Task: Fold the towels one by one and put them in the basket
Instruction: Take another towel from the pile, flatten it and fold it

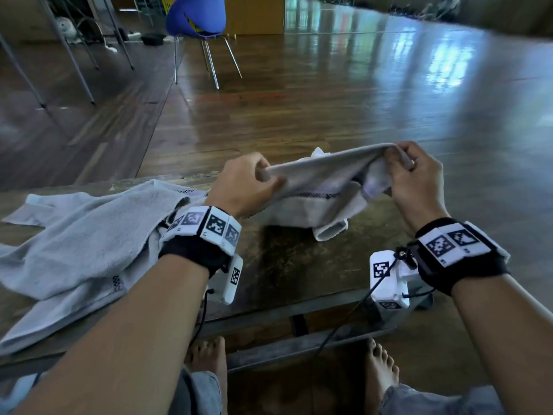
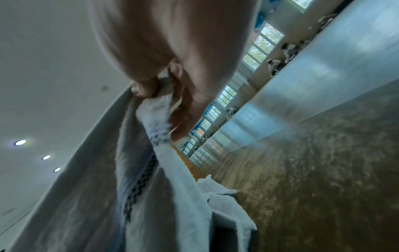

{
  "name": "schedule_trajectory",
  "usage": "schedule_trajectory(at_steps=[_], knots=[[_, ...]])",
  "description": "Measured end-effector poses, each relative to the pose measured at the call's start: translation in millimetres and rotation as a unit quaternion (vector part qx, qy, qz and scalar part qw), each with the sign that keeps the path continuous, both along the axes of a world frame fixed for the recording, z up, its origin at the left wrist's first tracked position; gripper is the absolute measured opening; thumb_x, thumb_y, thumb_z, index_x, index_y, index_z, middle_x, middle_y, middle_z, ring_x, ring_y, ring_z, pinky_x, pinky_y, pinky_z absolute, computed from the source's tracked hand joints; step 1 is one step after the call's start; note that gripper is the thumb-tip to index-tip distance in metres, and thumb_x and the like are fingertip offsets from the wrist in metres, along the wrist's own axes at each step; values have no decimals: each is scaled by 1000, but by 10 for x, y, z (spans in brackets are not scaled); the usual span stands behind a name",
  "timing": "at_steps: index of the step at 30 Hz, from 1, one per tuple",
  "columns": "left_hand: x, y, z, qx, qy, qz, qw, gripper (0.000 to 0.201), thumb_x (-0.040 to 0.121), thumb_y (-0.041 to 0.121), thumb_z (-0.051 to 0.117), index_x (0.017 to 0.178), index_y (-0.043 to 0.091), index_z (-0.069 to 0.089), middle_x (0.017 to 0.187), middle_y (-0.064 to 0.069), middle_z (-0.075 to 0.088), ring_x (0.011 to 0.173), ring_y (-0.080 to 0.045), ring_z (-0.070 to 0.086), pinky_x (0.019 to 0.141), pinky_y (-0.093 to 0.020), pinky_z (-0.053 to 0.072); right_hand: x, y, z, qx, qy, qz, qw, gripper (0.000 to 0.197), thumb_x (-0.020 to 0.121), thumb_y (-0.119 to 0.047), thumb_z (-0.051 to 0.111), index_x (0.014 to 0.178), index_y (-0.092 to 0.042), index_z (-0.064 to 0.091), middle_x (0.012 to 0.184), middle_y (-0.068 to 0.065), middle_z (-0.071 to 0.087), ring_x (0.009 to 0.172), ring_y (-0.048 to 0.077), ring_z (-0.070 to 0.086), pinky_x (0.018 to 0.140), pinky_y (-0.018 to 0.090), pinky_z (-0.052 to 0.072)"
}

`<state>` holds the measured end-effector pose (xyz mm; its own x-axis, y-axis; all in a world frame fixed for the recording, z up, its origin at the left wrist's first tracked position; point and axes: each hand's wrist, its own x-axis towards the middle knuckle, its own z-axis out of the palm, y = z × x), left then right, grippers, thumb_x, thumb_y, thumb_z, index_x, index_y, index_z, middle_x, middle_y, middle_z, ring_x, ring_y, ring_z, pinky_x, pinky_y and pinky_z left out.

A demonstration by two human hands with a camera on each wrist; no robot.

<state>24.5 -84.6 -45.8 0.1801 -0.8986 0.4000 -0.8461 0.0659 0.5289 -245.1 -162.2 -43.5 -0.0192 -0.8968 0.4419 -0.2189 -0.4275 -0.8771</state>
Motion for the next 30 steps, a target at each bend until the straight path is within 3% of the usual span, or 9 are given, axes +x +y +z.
schedule_trajectory(at_steps=[4,8,12,15,20,22,26,28,30], knots=[[72,-24,-108,24,-17,53,998,38,86,20,56,52,16,40,52,1,44,54,-22,42,49,-31,26,-95,-81,-105,34,58,7,998,19,90,-38,69,71,-43,70,62,-25,62,63,-3,55,61,21,46],[16,-42,-91,49,199,29,978,35,98,30,53,71,10,62,63,2,53,62,-15,48,59,-28,35,-195,-145,-204,73,164,14,984,19,92,-37,68,73,-37,71,66,-19,68,64,-1,63,58,22,46],[-55,-31,-76,349,17,-4,937,55,97,55,47,106,6,71,98,-4,67,89,-22,63,82,-27,47,-247,-136,-243,149,291,86,941,20,91,-33,70,72,-29,74,71,-9,71,73,14,66,65,26,49],[-45,-21,-119,430,-12,-39,902,51,92,54,56,109,9,72,110,-5,71,101,-24,65,98,-40,49,-202,-125,-273,118,359,92,921,22,91,-30,68,69,-29,71,76,-6,71,70,9,64,50,14,43],[-28,10,-173,279,12,-52,959,36,92,34,59,62,14,54,65,-2,53,63,-17,48,60,-34,40,41,-96,-332,77,360,120,922,15,92,-33,69,78,-29,72,79,-12,70,71,0,63,51,6,38],[-65,17,-278,259,-4,-104,960,39,90,34,59,60,10,50,73,-11,49,68,-17,48,69,-44,43,151,-65,-375,98,370,196,903,9,91,-34,70,83,-30,73,81,-15,72,71,-5,65,57,5,41],[-192,-11,-469,273,-78,-172,943,38,93,32,63,92,-4,71,105,-14,62,97,-24,60,90,-40,46,354,1,-554,84,470,259,840,7,88,-31,74,84,-28,77,86,-11,74,81,0,65,72,15,42],[-191,-91,-444,270,-102,-171,942,37,92,30,61,80,-4,69,92,-17,66,82,-25,61,80,-45,49,437,-16,-514,68,494,248,831,6,85,-30,75,81,-28,79,82,-10,74,81,2,64,74,19,42],[-150,-159,-352,316,-106,-170,927,41,87,38,60,60,6,63,62,-6,61,58,-15,53,61,-38,52,489,-116,-340,124,534,299,781,3,83,-35,77,81,-36,79,85,-16,75,82,-2,64,77,22,46]])
